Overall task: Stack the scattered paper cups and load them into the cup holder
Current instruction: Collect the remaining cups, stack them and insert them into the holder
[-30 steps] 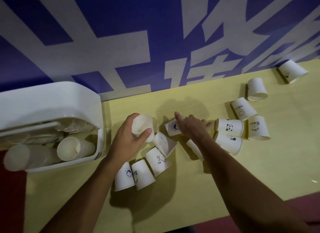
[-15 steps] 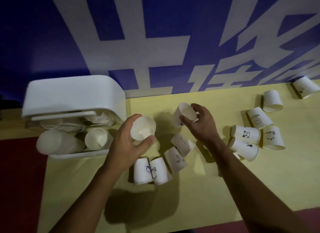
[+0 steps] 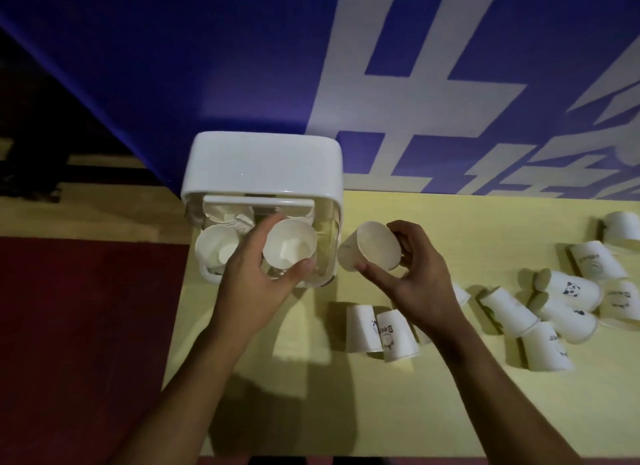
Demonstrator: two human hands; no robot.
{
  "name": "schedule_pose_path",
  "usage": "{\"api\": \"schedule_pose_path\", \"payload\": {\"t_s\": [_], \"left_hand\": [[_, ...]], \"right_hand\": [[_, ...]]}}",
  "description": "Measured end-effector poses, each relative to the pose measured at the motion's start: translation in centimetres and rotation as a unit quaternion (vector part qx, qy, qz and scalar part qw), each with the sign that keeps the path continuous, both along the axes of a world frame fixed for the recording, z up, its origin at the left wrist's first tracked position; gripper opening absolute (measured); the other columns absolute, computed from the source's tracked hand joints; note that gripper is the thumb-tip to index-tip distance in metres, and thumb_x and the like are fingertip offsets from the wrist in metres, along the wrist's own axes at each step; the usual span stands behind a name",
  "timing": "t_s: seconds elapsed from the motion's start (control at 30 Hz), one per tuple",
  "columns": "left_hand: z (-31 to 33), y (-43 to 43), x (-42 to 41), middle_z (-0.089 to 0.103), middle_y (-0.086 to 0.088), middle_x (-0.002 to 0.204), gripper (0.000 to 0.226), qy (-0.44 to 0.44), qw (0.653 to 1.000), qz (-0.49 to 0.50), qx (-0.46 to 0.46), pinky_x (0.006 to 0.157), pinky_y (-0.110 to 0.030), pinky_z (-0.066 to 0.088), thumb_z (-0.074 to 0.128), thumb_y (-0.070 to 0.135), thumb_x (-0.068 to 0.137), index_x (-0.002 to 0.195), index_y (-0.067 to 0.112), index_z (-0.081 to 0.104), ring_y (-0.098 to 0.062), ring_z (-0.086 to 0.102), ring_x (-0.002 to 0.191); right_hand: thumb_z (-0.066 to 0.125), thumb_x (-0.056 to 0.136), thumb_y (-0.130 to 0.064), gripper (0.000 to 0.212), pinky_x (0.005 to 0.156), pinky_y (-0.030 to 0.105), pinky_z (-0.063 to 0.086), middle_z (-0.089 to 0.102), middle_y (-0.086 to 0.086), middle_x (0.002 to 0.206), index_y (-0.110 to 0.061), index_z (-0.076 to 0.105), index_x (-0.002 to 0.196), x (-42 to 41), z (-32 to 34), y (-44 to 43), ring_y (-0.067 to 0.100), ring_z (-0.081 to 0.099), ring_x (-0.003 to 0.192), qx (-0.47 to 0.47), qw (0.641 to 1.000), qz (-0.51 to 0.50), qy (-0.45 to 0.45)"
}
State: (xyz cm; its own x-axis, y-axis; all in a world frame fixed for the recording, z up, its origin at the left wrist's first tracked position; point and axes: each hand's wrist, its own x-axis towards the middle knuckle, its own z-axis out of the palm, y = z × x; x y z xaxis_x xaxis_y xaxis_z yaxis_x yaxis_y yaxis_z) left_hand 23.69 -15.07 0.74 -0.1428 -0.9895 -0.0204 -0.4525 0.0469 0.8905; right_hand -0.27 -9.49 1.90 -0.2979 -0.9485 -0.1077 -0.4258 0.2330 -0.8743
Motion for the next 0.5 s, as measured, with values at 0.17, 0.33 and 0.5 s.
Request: {"api": "schedule_pose_path", "payload": {"t_s": [0.17,0.33,0.5], "left_hand": [[-2.1,-1.0,0.0,0.060,0.015,0.137,0.075,-0.019,0.999,-0.025,0.009,0.099,-0.021,0.046,0.087,0.043,0.078,0.143,0.030,0.054,-0.002,0.053,0.125],[-4.9,-1.9,-0.7,0.063,0.009,0.137,0.078,-0.075,0.995,-0.056,0.038,0.096,-0.021,0.041,0.090,0.037,0.074,0.143,0.030,0.055,-0.009,0.055,0.124],[-6.6,-2.1,-0.5,0.052,0.012,0.152,0.086,-0.097,0.992,-0.057,0.052,0.106,-0.022,0.038,0.092,0.028,0.072,0.148,0.027,0.052,-0.007,0.046,0.138]], "right_hand": [[0.083,0.070,-0.059,0.066,0.085,0.023,0.056,0.066,-0.018,0.117,-0.031,0.054,0.122,1.4,0.0,0.5,0.005,0.065,0.109,-0.012,1.000,-0.011,-0.010],[0.085,0.069,-0.055,0.064,0.087,0.027,0.057,0.066,-0.020,0.115,-0.033,0.055,0.121,1.8,-0.1,0.3,0.004,0.065,0.108,-0.011,1.000,-0.019,-0.002],[0.087,0.071,-0.053,0.065,0.086,0.031,0.058,0.065,-0.019,0.117,-0.030,0.056,0.123,2.8,-0.3,-0.3,0.007,0.064,0.108,-0.018,1.000,-0.007,0.008]]}}
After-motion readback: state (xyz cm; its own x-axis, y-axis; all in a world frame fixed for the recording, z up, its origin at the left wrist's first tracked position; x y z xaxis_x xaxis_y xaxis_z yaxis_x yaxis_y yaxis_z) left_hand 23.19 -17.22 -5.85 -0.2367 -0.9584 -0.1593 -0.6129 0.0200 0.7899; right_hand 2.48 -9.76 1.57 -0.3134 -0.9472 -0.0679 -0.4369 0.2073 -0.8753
